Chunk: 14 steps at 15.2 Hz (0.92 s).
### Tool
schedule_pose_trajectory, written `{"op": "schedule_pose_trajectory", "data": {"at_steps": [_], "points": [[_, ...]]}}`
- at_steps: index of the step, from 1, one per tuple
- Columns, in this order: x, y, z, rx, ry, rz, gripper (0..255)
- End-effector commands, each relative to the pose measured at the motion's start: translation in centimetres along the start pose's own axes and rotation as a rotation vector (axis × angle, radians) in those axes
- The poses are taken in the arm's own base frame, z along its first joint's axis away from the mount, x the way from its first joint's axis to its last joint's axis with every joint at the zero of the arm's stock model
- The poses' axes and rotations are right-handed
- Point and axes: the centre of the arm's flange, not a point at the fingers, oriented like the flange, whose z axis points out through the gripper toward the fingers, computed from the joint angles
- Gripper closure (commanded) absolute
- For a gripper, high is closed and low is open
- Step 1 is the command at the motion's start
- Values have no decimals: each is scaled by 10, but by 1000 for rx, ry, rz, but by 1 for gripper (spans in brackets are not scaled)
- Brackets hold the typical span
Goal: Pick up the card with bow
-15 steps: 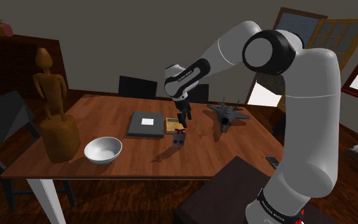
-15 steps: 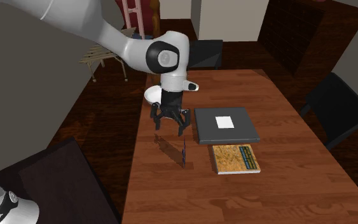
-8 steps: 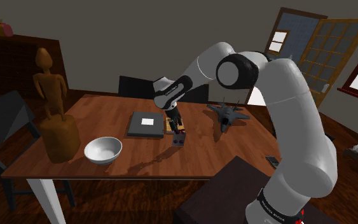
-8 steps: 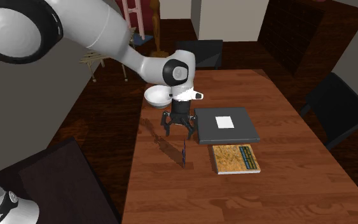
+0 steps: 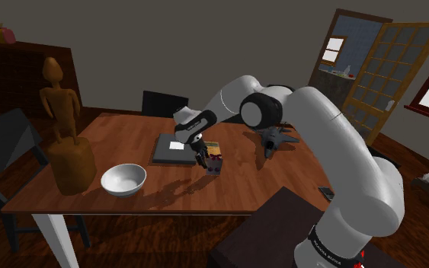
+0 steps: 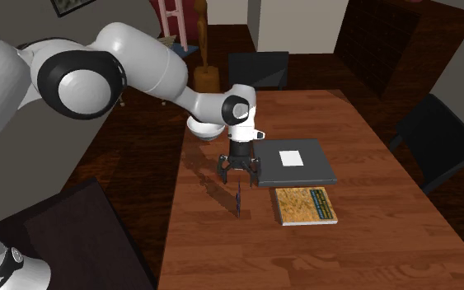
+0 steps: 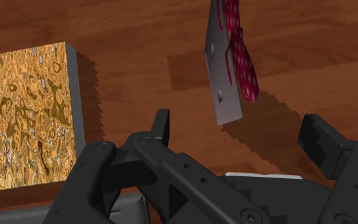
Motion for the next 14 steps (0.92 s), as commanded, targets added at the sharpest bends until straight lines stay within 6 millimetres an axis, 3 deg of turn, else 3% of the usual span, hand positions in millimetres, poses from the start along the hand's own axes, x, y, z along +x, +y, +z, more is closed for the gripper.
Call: {"op": "schedule_pose_trajectory", "data": {"at_steps": [1, 6, 7, 14], "points": [[6, 0, 9, -1, 0, -2, 0], [16, -1, 25, -1, 0, -2, 0], [16, -1, 26, -1, 0, -2, 255], [16, -1, 25, -1, 0, -2, 255]]}}
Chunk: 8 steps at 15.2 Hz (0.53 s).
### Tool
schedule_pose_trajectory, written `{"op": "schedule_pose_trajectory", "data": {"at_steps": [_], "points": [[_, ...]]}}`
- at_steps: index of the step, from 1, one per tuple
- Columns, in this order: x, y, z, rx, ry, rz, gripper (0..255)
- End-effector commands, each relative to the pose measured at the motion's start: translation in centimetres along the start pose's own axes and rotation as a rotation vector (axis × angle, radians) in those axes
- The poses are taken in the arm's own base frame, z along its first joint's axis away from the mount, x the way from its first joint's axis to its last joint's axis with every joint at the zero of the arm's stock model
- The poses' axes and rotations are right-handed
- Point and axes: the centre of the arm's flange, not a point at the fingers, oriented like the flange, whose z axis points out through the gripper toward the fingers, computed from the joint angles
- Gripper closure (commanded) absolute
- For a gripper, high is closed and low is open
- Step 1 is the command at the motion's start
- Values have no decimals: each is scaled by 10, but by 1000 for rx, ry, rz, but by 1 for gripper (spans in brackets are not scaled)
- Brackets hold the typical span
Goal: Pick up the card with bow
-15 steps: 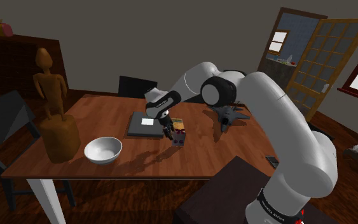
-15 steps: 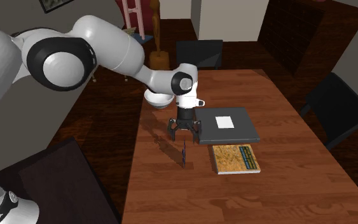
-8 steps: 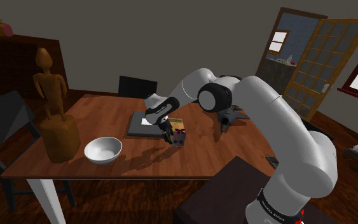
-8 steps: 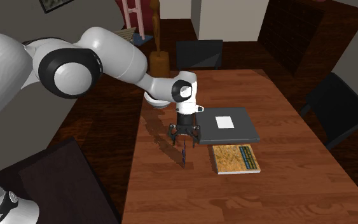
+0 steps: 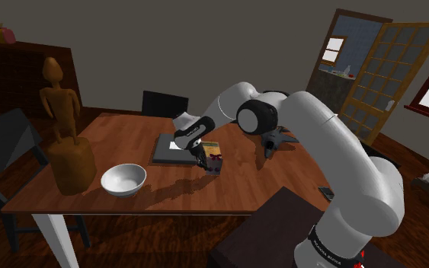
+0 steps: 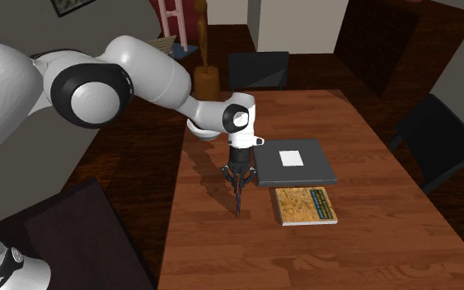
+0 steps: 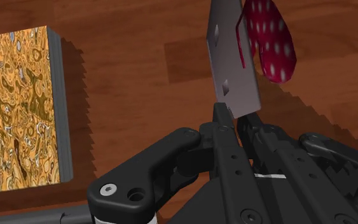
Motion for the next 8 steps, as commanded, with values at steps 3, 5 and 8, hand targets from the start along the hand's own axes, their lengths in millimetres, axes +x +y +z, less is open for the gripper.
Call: {"op": "schedule_pose_trajectory", "data": {"at_steps": [3, 5, 8], "points": [[-3, 0, -4, 1, -1, 0, 255], [-9, 1, -13, 1, -1, 0, 255], [-17, 1, -27, 1, -1, 0, 255]]}}
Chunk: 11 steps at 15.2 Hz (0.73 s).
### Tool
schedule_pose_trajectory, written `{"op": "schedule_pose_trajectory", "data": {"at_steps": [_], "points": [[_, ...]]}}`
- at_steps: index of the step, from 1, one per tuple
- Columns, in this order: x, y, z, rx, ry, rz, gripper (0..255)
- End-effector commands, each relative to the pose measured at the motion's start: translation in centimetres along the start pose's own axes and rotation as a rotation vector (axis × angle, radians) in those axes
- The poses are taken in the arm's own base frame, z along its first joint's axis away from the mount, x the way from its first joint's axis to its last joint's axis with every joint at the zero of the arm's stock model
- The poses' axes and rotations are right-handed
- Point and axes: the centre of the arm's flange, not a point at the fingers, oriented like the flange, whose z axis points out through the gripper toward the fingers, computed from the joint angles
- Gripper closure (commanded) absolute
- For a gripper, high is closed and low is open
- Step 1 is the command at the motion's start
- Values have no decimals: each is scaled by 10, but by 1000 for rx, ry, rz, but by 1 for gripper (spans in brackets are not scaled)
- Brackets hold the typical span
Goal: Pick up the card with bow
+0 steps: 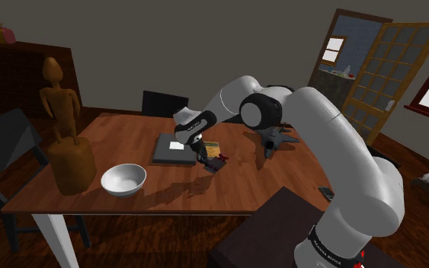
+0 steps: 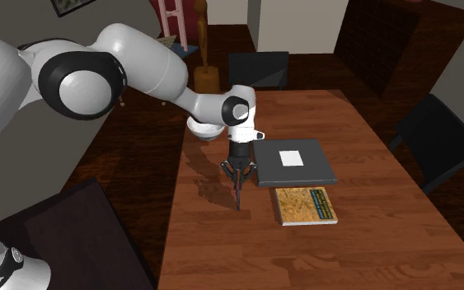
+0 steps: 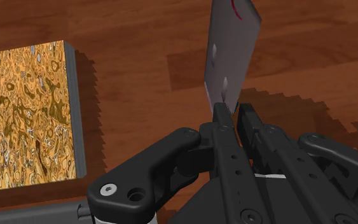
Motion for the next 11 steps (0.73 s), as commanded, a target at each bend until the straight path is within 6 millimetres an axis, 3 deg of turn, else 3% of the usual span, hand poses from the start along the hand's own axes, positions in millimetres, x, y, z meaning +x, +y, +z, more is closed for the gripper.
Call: {"op": "schedule_pose_trajectory", "data": {"at_steps": [1, 9, 11], "points": [[-4, 1, -9, 0, 0, 0, 255], [-25, 2, -45, 0, 0, 0, 255], [-26, 2, -46, 0, 0, 0, 255]]}}
